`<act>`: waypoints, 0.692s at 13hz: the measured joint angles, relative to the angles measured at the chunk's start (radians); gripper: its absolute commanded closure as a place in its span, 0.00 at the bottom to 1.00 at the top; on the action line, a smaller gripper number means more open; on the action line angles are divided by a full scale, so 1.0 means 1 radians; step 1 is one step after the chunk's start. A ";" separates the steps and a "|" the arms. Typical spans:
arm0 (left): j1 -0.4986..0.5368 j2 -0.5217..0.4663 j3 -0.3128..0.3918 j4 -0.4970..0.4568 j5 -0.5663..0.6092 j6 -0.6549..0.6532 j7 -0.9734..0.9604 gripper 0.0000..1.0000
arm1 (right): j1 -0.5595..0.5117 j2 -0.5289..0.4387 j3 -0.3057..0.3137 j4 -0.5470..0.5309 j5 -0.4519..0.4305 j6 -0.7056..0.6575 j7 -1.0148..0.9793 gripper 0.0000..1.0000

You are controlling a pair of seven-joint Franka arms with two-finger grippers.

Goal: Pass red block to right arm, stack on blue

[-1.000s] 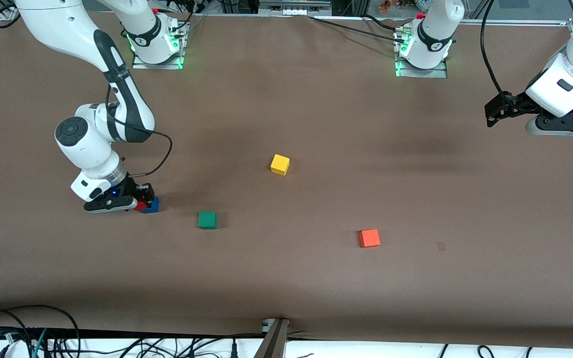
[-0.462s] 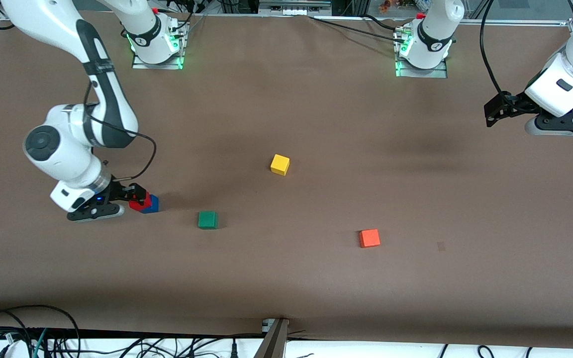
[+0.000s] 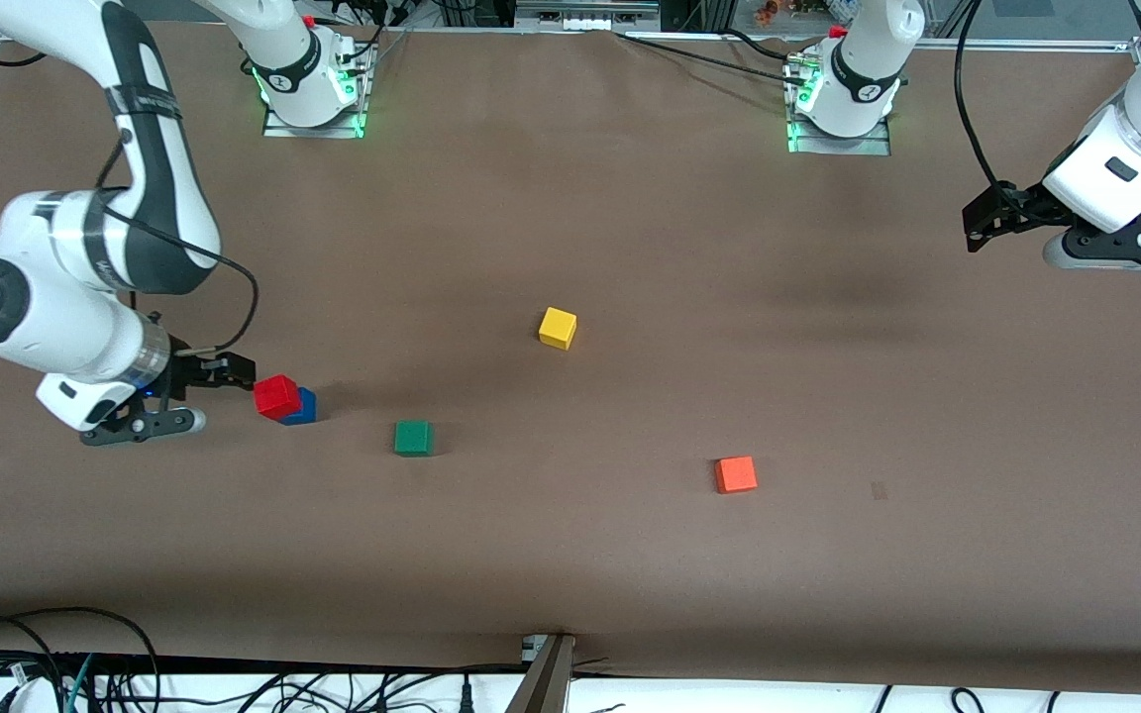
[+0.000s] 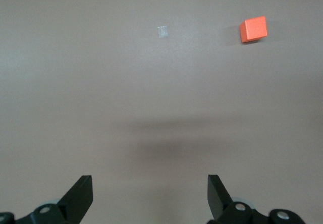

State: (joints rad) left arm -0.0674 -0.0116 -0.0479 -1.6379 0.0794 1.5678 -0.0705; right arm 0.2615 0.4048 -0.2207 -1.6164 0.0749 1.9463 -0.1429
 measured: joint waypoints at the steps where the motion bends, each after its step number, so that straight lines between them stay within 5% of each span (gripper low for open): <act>1: 0.000 0.000 -0.001 0.000 0.000 0.000 0.000 0.00 | 0.000 -0.001 -0.005 0.039 0.000 -0.061 0.000 0.00; 9: -0.001 0.000 -0.005 0.001 0.000 -0.002 0.000 0.00 | -0.015 -0.098 -0.022 0.207 -0.002 -0.385 0.000 0.00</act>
State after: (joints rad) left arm -0.0681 -0.0116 -0.0533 -1.6373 0.0794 1.5662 -0.0705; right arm 0.2468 0.3072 -0.2432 -1.4094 0.0725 1.5612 -0.1428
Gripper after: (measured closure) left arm 0.000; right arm 0.000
